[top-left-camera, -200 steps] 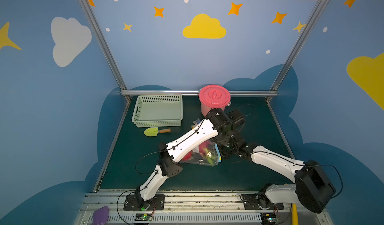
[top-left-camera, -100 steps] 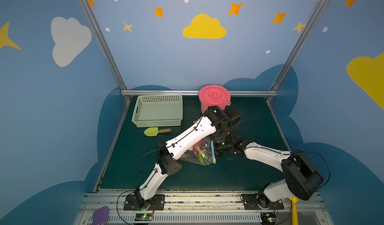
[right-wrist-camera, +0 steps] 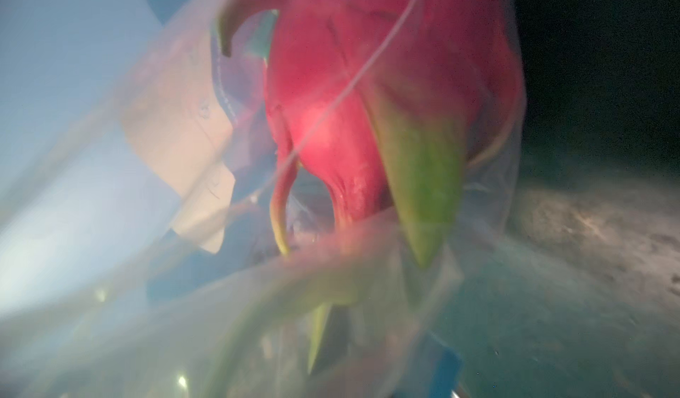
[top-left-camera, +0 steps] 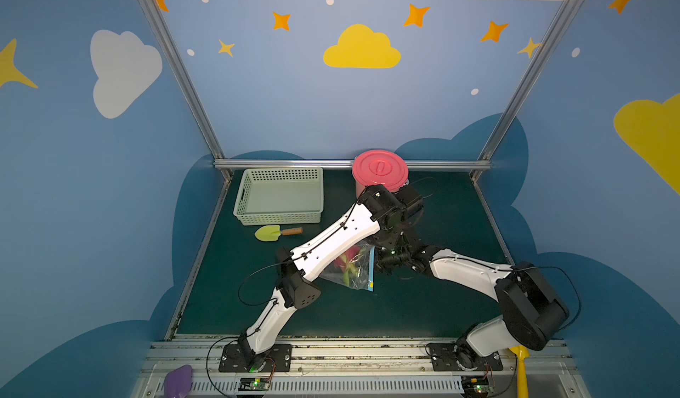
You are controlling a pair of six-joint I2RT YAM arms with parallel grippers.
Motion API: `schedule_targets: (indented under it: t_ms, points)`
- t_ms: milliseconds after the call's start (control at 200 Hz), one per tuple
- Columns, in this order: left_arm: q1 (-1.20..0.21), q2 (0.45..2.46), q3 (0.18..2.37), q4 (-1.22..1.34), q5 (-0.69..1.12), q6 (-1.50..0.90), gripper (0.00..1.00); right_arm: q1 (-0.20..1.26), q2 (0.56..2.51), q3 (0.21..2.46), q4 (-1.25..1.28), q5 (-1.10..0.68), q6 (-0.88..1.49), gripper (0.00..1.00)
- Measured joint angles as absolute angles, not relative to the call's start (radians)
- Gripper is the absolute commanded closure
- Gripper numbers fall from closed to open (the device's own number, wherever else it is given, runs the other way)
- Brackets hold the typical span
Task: Open the zip-top bag and take out the dragon fruit
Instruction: Pick up the dragon fruit from the zipper food storage bag.
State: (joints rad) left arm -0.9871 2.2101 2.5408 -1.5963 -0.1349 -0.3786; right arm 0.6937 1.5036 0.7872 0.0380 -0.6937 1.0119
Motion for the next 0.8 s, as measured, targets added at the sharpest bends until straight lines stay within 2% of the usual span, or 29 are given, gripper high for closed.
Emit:
schedule_targets:
  t_ms: [135,190,230,345,451,536,621,651,776,801]
  points:
    - [-0.989,2.198,2.520,-1.590,-0.120,-0.379,0.96,0.695,1.480,0.787,-0.017,-0.670,1.005,1.00]
    - [-0.990,2.185,2.492,-1.579,-0.112,-0.379,0.96,0.697,1.472,0.787,-0.027,-0.675,1.003,0.71]
    - [-0.991,2.176,2.474,-1.571,-0.107,-0.379,0.96,0.697,1.472,0.787,-0.033,-0.682,1.003,0.60]
    - [-0.993,2.160,2.439,-1.568,-0.090,-0.377,0.96,0.704,1.492,0.790,-0.036,-0.733,0.994,0.51]
    - [-1.000,2.160,2.428,-1.560,-0.064,-0.385,0.96,0.727,1.583,0.853,-0.048,-0.791,0.974,0.49]
    - [-0.991,2.159,2.430,-1.568,-0.060,-0.397,0.96,0.750,1.661,0.905,-0.070,-0.818,0.949,0.49]
    - [-0.992,2.162,2.439,-1.577,-0.047,-0.393,0.96,0.772,1.717,0.945,-0.072,-0.826,0.939,0.55]
    - [-0.992,2.164,2.442,-1.588,-0.047,-0.393,0.96,0.779,1.729,0.951,-0.070,-0.828,0.936,0.61]
    - [-0.988,2.164,2.452,-1.596,-0.051,-0.392,0.96,0.785,1.747,0.966,-0.064,-0.815,0.930,0.97]
    - [-0.988,2.164,2.453,-1.596,-0.053,-0.392,0.96,0.785,1.747,0.966,-0.064,-0.809,0.930,1.00]
